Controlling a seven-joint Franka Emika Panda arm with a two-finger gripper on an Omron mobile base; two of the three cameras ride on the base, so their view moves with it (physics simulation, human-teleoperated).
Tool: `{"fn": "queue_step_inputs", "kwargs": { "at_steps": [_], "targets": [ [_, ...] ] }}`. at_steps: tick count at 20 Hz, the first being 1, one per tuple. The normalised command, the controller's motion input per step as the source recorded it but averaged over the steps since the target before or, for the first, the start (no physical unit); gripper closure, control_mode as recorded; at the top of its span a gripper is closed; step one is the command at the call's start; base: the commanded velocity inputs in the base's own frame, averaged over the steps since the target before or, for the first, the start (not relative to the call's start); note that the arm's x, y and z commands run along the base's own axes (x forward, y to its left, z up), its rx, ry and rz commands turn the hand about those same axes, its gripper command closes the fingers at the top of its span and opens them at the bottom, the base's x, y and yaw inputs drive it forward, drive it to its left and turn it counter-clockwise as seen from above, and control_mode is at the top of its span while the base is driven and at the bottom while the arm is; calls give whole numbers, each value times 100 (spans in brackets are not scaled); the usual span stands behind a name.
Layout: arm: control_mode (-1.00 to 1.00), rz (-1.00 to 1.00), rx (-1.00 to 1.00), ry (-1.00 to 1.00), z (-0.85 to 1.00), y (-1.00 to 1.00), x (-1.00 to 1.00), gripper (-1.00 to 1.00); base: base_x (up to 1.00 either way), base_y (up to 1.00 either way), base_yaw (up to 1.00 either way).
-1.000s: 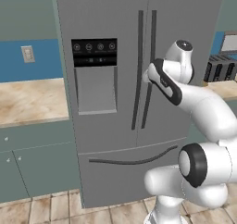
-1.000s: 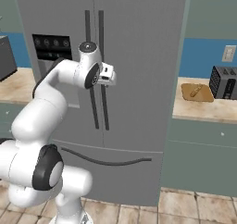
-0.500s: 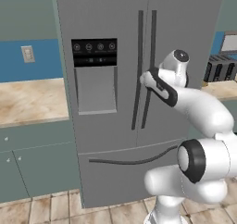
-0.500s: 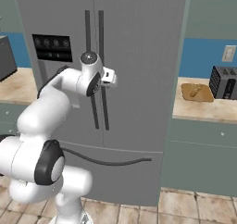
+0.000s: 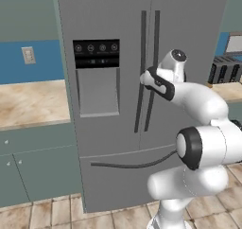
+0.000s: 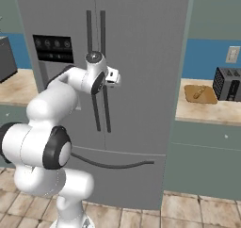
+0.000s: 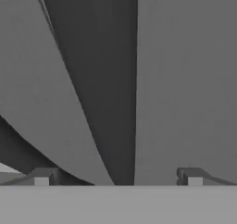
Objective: Retrieve the sausage and cheese from the fridge and place them on the cutting board on the counter.
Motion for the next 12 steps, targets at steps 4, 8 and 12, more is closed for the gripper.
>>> {"fn": "queue_step_inputs", "kwargs": {
  "at_steps": [4, 8, 12],
  "targets": [
    [-100, 0, 0, -12, -21, 0, 18, -100, 0, 0, 0],
    [-100, -1, 0, -16, -15, 0, 25, -100, 0, 0, 0],
    [-100, -2, 0, -5, -7, 0, 27, -100, 0, 0, 0]
  ]
}}
